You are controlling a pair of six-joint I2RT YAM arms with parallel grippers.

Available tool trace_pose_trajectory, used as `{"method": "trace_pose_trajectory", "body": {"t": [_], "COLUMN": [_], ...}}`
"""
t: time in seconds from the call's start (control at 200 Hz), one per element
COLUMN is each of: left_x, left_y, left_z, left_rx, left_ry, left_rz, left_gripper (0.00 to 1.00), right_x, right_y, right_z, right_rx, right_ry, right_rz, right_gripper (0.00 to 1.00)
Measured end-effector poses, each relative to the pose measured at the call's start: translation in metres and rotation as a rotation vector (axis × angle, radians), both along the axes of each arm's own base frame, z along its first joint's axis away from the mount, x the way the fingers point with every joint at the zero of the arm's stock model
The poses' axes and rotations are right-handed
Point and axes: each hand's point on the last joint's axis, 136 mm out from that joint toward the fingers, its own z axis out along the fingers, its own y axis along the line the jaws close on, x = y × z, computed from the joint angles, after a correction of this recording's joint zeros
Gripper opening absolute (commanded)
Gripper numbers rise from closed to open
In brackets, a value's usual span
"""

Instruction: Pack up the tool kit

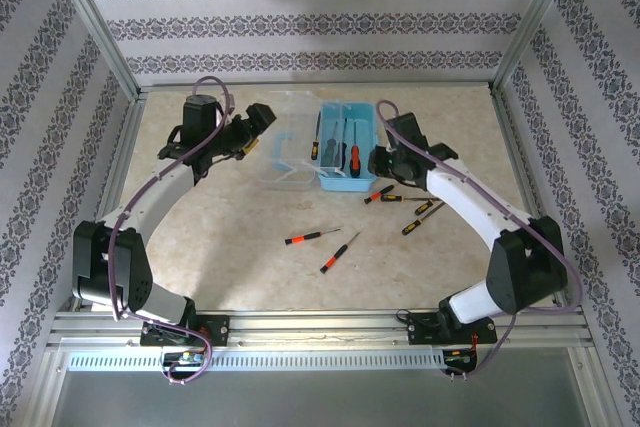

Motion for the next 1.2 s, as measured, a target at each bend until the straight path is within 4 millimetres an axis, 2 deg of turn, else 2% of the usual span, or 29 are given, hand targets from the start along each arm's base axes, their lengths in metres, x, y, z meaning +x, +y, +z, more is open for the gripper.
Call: {"method": "trace_pose_trajectory", "body": {"t": [0.27, 0.42, 0.56, 0.7, 0.969, 1.199], "left_x": [-0.029, -0.052, -0.075, -0.088, -0.089, -0.089], "left_y": [-0.055, -0.094, -0.129, -0.151, -0.152, -0.151], "left_z": [0.006, 0.01, 0.011, 0.002, -0.007, -0.007], "left_rx": [-0.006, -0.006, 0.0, 0.016, 0.044, 0.056], "left_ry": [-0.016, -0.035, -0.05, -0.043, -0.033, -0.037], "left_rz": [-0.153, -0.272, -0.382, -0.455, -0.471, -0.467], "left_gripper": [0.96, 0.96, 0.96, 0.96, 0.97, 0.97], "right_x": [-0.055, -0.087, -0.103, -0.101, -0.096, -0.089], "right_y": [-0.082, -0.11, -0.112, -0.109, -0.101, -0.088], "right_z": [-0.025, -0.054, -0.073, -0.078, -0.106, -0.112], "right_rx": [-0.05, -0.064, -0.067, -0.051, -0.039, -0.016], "right_ry": [0.022, 0.092, 0.144, 0.157, 0.252, 0.248], "right_rz": [-0.208, -0.288, -0.289, -0.292, -0.3, -0.299], "right_gripper": [0.43, 0.45, 0.45, 0.42, 0.42, 0.42]}}
